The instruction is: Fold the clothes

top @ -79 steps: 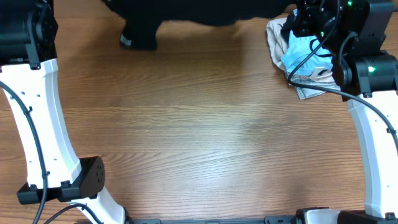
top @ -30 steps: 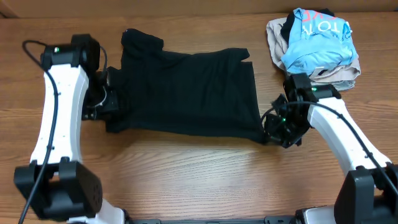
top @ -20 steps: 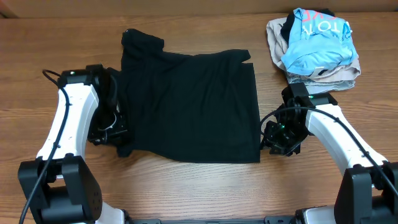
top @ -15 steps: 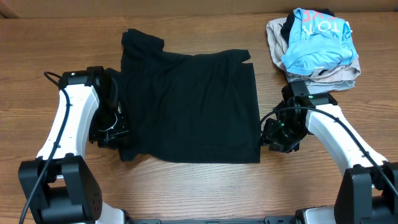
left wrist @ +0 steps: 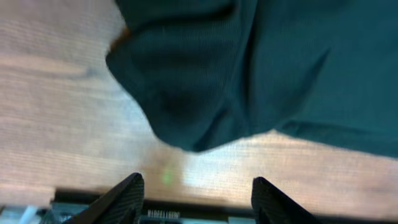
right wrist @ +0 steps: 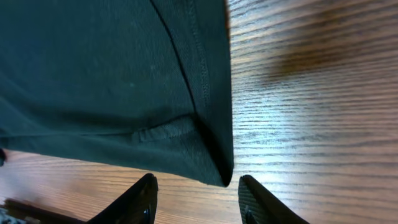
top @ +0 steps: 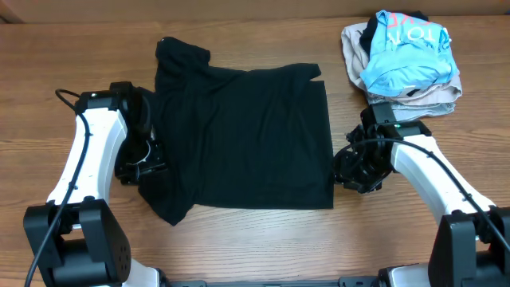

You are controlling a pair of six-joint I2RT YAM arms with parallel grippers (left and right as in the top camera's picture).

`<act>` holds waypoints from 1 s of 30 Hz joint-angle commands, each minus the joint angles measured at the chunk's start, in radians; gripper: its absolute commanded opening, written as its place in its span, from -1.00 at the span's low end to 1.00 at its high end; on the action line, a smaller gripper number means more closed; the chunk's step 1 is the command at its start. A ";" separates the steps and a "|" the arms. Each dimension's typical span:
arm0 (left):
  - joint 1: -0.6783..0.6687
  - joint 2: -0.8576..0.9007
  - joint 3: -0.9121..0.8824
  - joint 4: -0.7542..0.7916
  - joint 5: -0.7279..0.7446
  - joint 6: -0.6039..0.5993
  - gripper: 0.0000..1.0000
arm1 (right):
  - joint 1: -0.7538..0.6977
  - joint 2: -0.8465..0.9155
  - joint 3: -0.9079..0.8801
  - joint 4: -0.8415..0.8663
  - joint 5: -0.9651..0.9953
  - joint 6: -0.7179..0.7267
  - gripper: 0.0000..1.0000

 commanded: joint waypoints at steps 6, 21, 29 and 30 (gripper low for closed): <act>0.005 -0.008 -0.006 0.133 0.000 -0.003 0.34 | 0.096 -0.013 -0.012 0.096 -0.056 -0.078 -0.08; 0.005 -0.008 -0.006 0.229 0.007 -0.006 0.42 | 0.187 -0.010 -0.094 0.224 0.142 -0.007 -0.10; 0.005 -0.008 -0.006 0.240 0.007 -0.006 0.45 | 0.187 -0.010 -0.132 0.270 0.142 0.013 -0.11; 0.005 -0.008 -0.006 0.241 0.007 -0.006 0.45 | 0.187 -0.010 -0.134 0.276 0.140 0.013 -0.11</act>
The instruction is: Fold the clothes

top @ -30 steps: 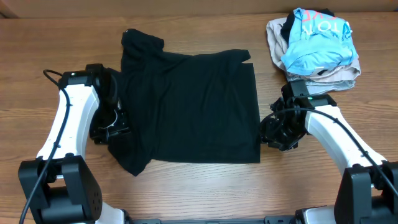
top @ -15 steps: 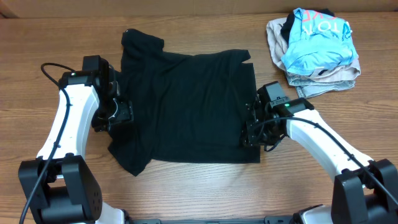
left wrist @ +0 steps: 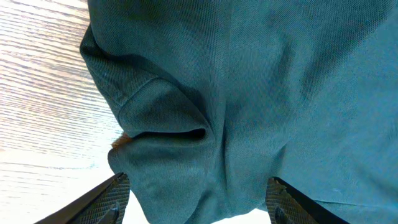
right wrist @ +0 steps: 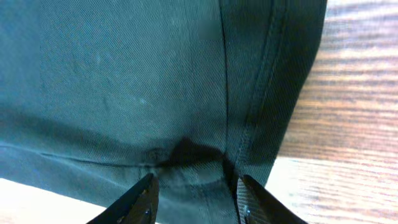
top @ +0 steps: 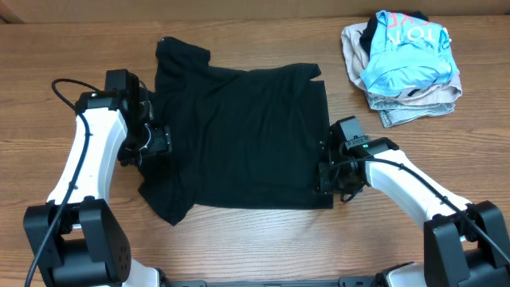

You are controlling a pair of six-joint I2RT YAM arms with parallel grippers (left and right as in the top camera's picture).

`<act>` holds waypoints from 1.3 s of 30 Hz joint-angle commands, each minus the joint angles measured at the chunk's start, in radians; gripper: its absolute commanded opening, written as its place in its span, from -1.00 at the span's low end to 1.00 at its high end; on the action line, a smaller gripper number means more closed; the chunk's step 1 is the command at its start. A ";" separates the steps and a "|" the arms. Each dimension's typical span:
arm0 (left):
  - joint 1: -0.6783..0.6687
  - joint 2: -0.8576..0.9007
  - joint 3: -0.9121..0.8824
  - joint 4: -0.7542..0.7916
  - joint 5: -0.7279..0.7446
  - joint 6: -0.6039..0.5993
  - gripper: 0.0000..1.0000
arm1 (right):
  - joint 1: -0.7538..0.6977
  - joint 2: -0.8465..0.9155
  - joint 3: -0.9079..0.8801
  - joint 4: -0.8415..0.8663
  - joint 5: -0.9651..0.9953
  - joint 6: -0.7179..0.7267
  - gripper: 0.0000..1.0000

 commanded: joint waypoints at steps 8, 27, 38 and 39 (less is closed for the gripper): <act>0.005 -0.008 -0.006 0.002 0.007 -0.006 0.48 | 0.000 -0.010 -0.039 0.067 -0.024 0.011 -0.20; 0.005 -0.008 -0.006 0.008 0.007 -0.006 0.50 | 0.000 -0.010 -0.047 0.066 -0.048 0.011 -0.27; 0.005 -0.008 -0.006 0.015 0.007 -0.006 0.52 | 0.000 -0.010 -0.079 0.081 -0.050 0.011 -0.57; 0.005 -0.008 -0.006 0.015 0.007 -0.006 0.52 | -0.002 -0.010 -0.078 0.085 -0.050 0.011 -0.61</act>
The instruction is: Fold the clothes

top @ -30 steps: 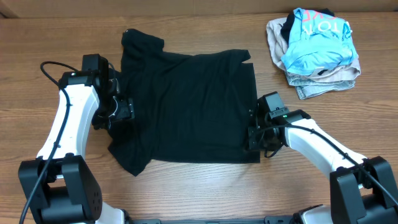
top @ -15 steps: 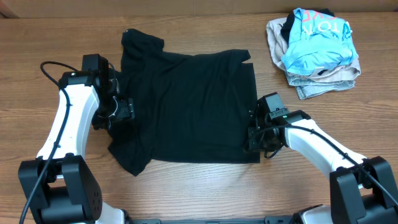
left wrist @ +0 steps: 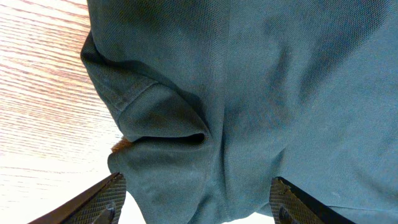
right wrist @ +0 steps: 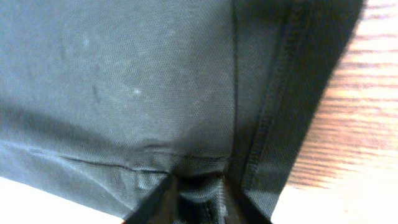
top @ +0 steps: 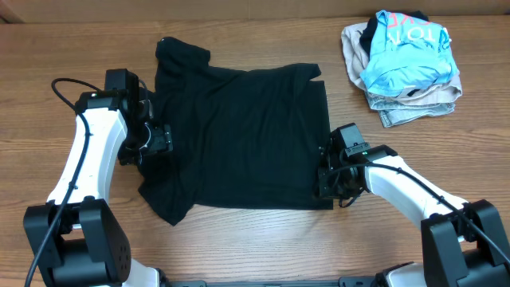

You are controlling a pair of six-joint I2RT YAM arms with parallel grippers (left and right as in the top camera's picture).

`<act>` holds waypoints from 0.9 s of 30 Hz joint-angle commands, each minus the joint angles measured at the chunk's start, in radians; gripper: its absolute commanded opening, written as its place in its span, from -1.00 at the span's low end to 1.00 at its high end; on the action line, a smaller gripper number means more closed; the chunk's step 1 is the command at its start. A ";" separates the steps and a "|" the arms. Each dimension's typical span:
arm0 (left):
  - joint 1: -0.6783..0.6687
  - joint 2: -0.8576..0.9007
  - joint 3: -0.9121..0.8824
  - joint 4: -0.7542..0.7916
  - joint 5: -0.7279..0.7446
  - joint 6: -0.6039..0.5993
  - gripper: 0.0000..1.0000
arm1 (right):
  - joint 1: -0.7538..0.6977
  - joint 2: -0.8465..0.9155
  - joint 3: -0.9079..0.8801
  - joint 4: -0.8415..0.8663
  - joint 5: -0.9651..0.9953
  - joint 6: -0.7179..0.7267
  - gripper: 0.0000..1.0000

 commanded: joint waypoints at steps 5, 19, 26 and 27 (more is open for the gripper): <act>0.005 -0.007 -0.006 0.003 0.007 -0.006 0.51 | -0.021 -0.011 0.013 0.012 -0.018 0.005 -0.75; 0.005 -0.008 -0.006 0.007 -0.004 -0.006 0.50 | -0.042 -0.097 0.132 -0.245 -0.034 0.069 -0.92; 0.005 -0.008 -0.005 0.007 -0.004 -0.006 0.51 | -0.042 -0.145 0.132 -0.333 -0.021 0.122 -0.92; 0.005 -0.008 -0.005 0.007 -0.004 -0.005 0.50 | -0.042 -0.149 0.132 -0.347 -0.012 0.138 -0.92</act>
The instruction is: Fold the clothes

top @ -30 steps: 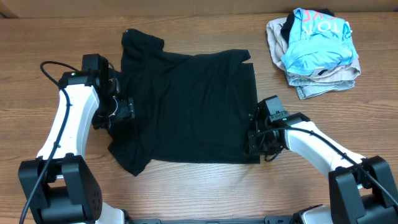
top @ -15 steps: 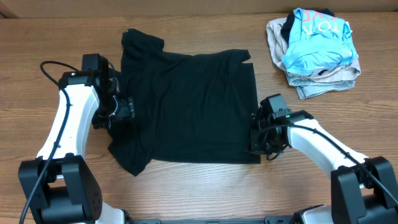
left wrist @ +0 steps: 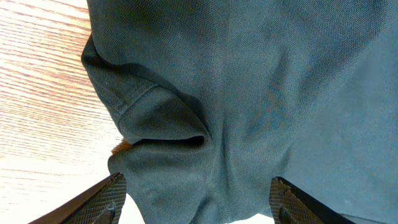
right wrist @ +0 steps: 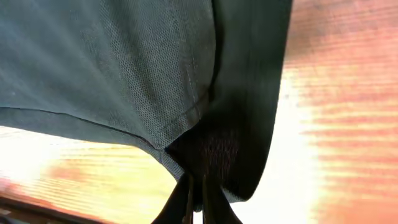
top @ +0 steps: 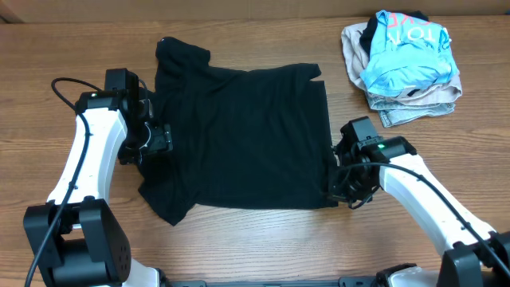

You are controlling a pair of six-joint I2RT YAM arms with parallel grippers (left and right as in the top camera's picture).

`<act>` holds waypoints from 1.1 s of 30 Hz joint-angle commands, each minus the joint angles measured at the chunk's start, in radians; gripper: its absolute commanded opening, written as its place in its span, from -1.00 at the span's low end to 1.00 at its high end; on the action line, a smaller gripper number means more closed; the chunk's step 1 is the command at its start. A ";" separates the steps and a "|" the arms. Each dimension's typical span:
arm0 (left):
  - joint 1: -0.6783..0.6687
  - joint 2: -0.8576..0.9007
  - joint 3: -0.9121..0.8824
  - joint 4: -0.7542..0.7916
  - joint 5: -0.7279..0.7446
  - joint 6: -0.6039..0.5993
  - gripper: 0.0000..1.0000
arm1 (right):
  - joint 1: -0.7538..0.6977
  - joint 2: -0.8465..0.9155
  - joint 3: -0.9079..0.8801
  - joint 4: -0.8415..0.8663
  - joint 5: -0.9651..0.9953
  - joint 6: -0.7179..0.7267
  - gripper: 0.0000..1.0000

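A black T-shirt (top: 247, 135) lies spread on the wooden table, one sleeve at the back left, its left side bunched. My left gripper (top: 156, 140) stands open over that left edge; in the left wrist view its fingers (left wrist: 106, 202) straddle a rumpled fold of the shirt (left wrist: 249, 93). My right gripper (top: 341, 191) is shut on the shirt's front right corner, lifted a little off the table; in the right wrist view the cloth (right wrist: 155, 74) hangs from the pinched fingertips (right wrist: 189, 199).
A pile of other clothes (top: 402, 56), light blue on beige, sits at the back right of the table (top: 64, 56). Both arms reach in from the front edge at left and right.
My right gripper, shut on the shirt's front right corner, has lifted it a little and shifted slightly right. The left gripper has not moved.
Both grippers were open beside the shirt, left near its front left, right off its right hem. Then each had moved onto the cloth, still open. The right one then shut on the corner and now holds it raised; the left stays open.
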 commanded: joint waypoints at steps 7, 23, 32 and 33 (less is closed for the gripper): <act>0.005 -0.008 -0.005 -0.008 -0.005 0.004 0.50 | -0.005 -0.027 -0.002 -0.137 0.113 0.171 -0.88; 0.005 -0.008 -0.005 -0.094 -0.076 0.018 0.63 | -0.006 -0.026 -0.065 -0.057 0.111 0.199 -0.42; 0.012 -0.007 -0.006 0.095 -0.079 0.037 0.93 | -0.006 -0.026 0.082 -0.047 0.104 0.052 0.22; 0.016 -0.006 -0.006 0.147 -0.079 0.053 0.93 | -0.006 -0.026 0.094 -0.046 0.105 0.039 0.25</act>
